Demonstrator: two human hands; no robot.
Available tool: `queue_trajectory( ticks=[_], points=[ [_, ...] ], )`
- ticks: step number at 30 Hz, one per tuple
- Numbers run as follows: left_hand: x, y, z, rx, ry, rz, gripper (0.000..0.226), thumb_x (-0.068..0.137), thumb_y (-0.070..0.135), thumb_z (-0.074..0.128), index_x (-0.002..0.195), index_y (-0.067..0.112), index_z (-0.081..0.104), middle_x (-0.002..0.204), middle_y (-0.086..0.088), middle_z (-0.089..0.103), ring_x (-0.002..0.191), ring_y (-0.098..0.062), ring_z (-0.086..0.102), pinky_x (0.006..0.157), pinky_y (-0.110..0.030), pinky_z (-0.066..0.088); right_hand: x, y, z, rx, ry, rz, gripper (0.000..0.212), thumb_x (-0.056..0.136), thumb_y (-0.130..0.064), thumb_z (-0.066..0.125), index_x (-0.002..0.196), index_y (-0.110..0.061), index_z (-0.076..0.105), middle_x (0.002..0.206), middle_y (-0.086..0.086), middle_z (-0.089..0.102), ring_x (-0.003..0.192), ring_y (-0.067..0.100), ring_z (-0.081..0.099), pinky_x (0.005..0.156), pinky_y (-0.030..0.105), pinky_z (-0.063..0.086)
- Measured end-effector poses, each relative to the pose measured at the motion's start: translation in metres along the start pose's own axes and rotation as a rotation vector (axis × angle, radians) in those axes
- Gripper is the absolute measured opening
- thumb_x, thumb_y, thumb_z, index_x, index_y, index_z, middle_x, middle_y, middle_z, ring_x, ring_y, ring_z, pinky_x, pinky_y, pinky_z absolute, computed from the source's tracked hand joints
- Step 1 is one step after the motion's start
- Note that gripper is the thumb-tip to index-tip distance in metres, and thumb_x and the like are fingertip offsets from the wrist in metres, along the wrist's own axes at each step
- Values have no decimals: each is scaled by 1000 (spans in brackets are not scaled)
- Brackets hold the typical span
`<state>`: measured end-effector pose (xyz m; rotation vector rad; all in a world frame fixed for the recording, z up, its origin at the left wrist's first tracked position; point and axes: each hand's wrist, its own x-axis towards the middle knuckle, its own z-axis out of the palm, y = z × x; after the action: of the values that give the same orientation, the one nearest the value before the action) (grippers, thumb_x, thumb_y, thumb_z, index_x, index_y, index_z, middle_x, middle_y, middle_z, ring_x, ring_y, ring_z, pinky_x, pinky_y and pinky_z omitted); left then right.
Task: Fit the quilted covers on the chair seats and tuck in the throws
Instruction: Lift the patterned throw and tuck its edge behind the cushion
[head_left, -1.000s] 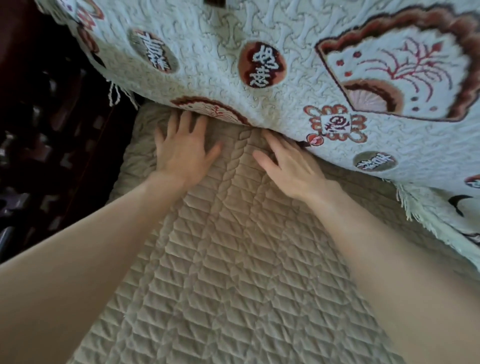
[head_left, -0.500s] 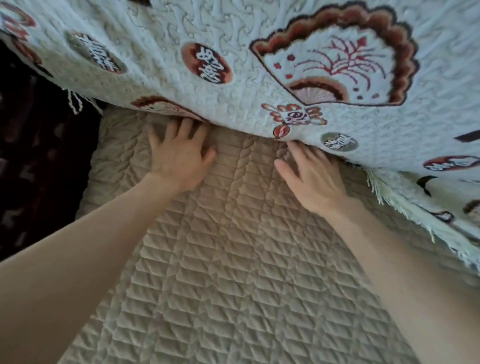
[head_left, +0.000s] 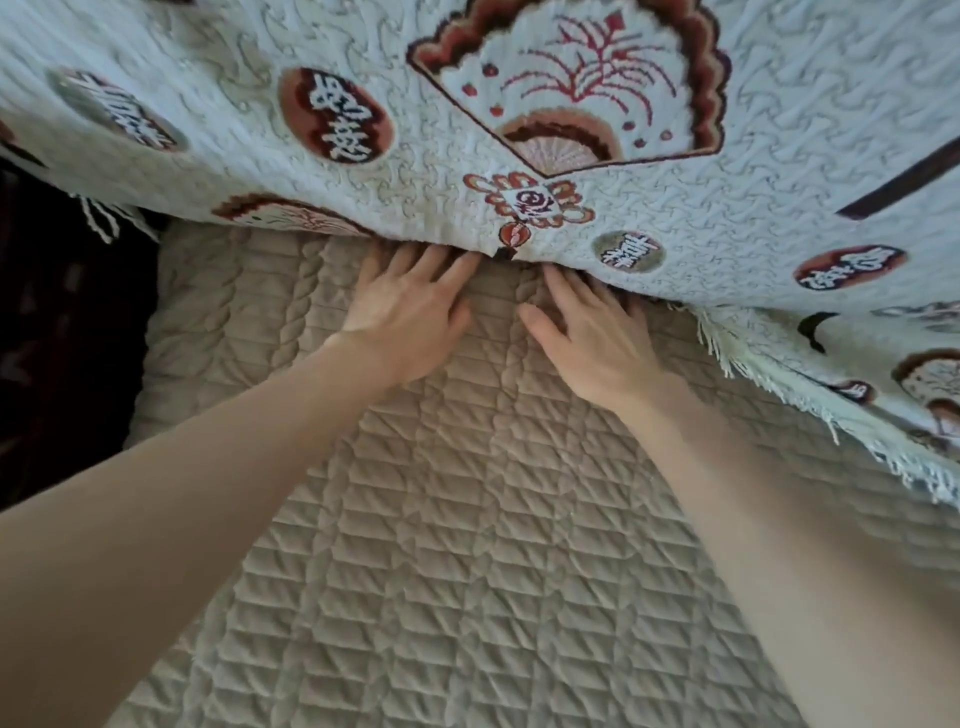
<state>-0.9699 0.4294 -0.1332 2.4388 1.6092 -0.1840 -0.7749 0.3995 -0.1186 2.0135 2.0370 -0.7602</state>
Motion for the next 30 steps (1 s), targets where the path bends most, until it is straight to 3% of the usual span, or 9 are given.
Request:
queue_trajectory(
  ticks=[4, 8, 11, 15, 17, 20, 22, 26, 30],
  points=[
    [19, -9, 7, 3, -48, -24, 56, 98, 48, 23, 149, 26, 27, 153, 1, 33, 136, -29, 32, 112, -50, 16, 4, 10, -4, -53, -42, -1, 64, 98, -60, 17, 155, -33, 3, 163, -9, 1, 149, 14, 4, 118, 51, 0],
    [27, -11, 13, -33, -91, -63, 56, 99, 50, 28, 151, 27, 24, 156, 2, 28, 139, -29, 29, 114, -52, 13, 17, 9, 1, -61, -65, 15, 64, 98, -61, 16, 155, -33, 5, 163, -10, 2, 149, 13, 2, 116, 53, -3],
    [11, -5, 14, -26, 1, -50, 58, 97, 51, 27, 143, 18, 40, 143, -7, 46, 128, -35, 42, 110, -58, 22, 3, 12, 4, -14, 5, -8, 64, 99, -60, 18, 155, -32, 6, 163, -10, 4, 149, 13, 4, 117, 51, -1],
    [-7, 10, 10, -4, 105, 136, 54, 92, 47, 41, 125, 8, 58, 119, -13, 62, 110, -34, 56, 96, -56, 42, -25, 30, 5, -25, 47, 72, 66, 97, -61, 15, 155, -31, 3, 162, -9, 9, 149, 14, 6, 119, 49, -1],
    [-3, 16, 8, 4, 87, 135, 53, 92, 48, 43, 129, 12, 56, 122, -11, 60, 112, -33, 54, 98, -58, 38, -29, 41, 3, -24, 32, 104, 67, 96, -63, 14, 155, -31, 3, 162, -9, 10, 149, 14, 6, 119, 51, -3],
    [9, 15, 7, -80, -38, -37, 56, 96, 52, 37, 143, 22, 39, 140, -7, 45, 130, -34, 37, 108, -62, 24, -12, 54, -7, -23, -21, 127, 66, 98, -62, 15, 155, -30, 6, 162, -10, 6, 149, 10, 3, 118, 52, -4],
    [10, 14, 9, -60, -43, -69, 57, 96, 52, 38, 143, 19, 38, 142, -8, 44, 132, -34, 34, 110, -61, 20, -2, 57, -8, 2, -65, 141, 65, 98, -61, 16, 155, -30, 4, 163, -11, 1, 149, 8, -2, 118, 52, -5],
    [-5, 36, 10, -56, 63, 71, 54, 92, 46, 39, 127, 8, 56, 127, -17, 58, 117, -39, 51, 98, -62, 37, -15, 59, 1, 22, 11, 88, 65, 99, -59, 18, 156, -28, 5, 163, -9, 4, 149, 9, -1, 118, 49, -9],
    [-2, 71, 6, -122, 22, 160, 55, 91, 44, 38, 128, 7, 58, 134, -16, 57, 124, -35, 52, 98, -59, 42, -51, 89, 3, 2, 101, 103, 66, 99, -56, 16, 155, -24, 4, 163, -6, 3, 149, 10, -1, 120, 38, -6]
  ],
)
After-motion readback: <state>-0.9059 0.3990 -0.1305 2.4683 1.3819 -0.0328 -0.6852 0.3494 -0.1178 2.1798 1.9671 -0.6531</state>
